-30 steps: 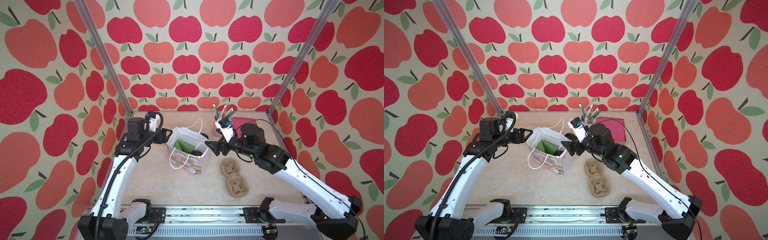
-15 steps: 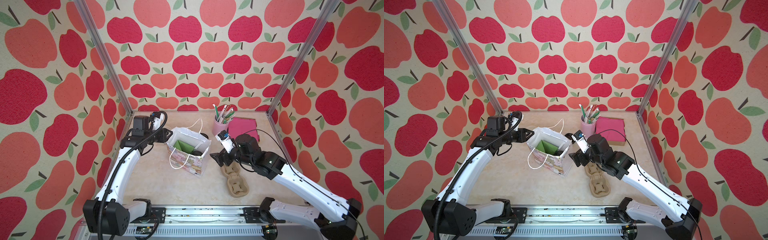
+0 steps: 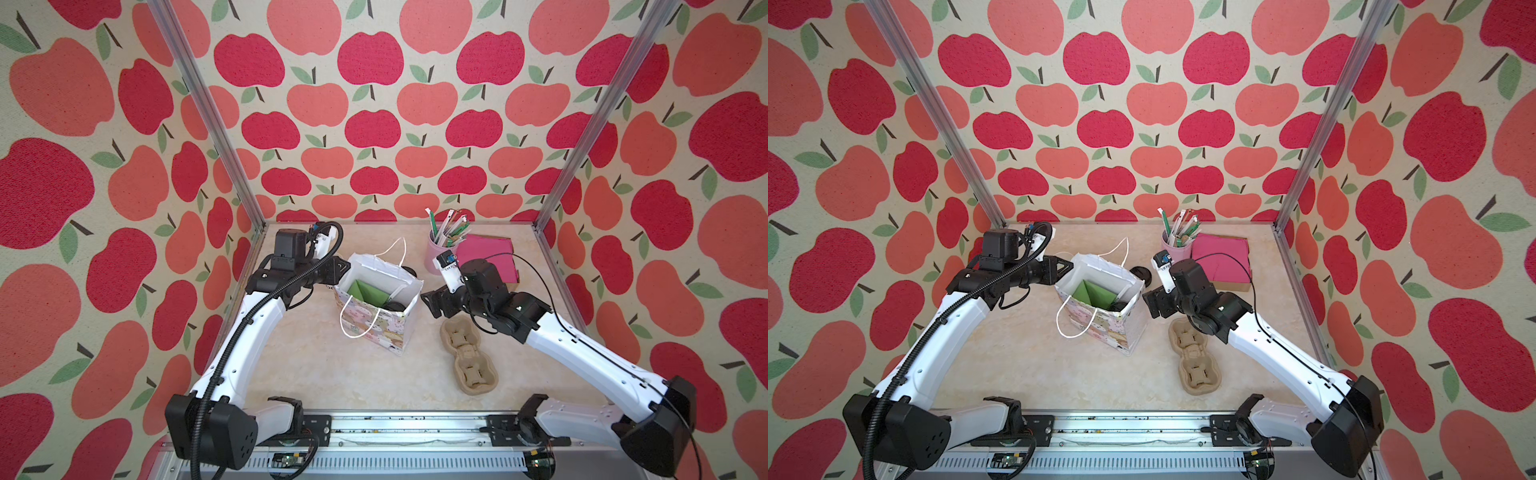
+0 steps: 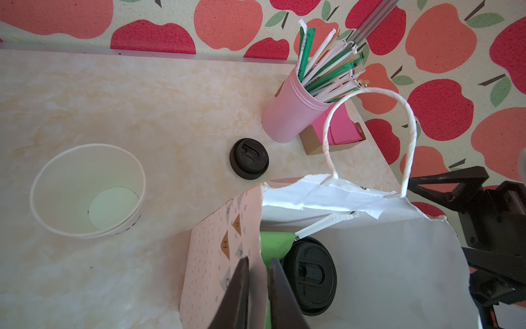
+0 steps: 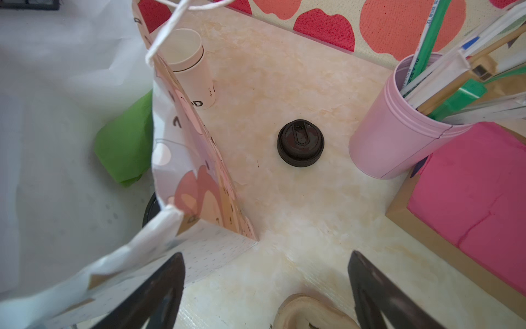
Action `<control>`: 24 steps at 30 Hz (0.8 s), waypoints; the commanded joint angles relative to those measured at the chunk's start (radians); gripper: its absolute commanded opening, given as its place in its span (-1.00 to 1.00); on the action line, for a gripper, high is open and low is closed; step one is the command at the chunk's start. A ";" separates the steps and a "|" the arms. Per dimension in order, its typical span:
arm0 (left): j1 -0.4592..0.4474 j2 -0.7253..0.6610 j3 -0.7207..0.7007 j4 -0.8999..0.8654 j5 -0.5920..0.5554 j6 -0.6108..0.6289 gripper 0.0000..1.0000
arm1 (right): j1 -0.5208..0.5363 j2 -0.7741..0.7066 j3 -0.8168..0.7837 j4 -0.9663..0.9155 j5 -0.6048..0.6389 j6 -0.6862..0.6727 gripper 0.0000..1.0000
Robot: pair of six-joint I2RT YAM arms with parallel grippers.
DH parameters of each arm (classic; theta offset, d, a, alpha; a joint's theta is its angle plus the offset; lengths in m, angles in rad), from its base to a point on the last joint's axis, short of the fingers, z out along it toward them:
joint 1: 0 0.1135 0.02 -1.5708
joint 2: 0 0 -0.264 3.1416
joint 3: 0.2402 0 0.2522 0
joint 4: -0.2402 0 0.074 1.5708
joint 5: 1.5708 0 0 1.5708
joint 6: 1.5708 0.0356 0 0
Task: Pack a coffee takeout order
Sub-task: Rotate the takeout bag at the center of the table.
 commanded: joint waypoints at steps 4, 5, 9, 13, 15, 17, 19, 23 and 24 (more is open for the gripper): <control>-0.019 -0.017 0.017 -0.053 -0.059 -0.001 -0.72 | -0.018 0.057 0.030 0.041 -0.020 0.044 0.82; -0.020 -0.021 0.014 -0.053 -0.061 -0.004 -0.73 | -0.019 0.066 0.035 0.041 -0.020 0.045 0.82; -0.026 -0.038 0.003 -0.053 -0.079 -0.019 -0.81 | -0.031 0.096 0.053 0.046 -0.022 0.044 0.82; -0.030 -0.061 -0.009 -0.053 -0.096 -0.042 -0.85 | -0.053 0.130 0.075 0.053 -0.037 0.053 0.82; -0.031 -0.069 -0.012 -0.052 -0.103 -0.056 -0.85 | -0.065 0.148 0.086 0.062 -0.053 0.061 0.82; -0.033 -0.076 -0.016 -0.049 -0.104 -0.071 -0.85 | -0.073 0.168 0.097 0.073 -0.072 0.066 0.82; -0.034 -0.082 -0.022 -0.048 -0.110 -0.083 -0.85 | -0.076 0.195 0.116 0.075 -0.087 0.066 0.82; -0.035 -0.087 -0.030 -0.051 -0.129 -0.099 -0.84 | -0.076 0.246 0.157 0.077 -0.117 0.063 0.82; -0.033 -0.086 -0.031 -0.054 -0.135 -0.101 -0.84 | -0.076 0.258 0.167 0.075 -0.122 0.062 0.82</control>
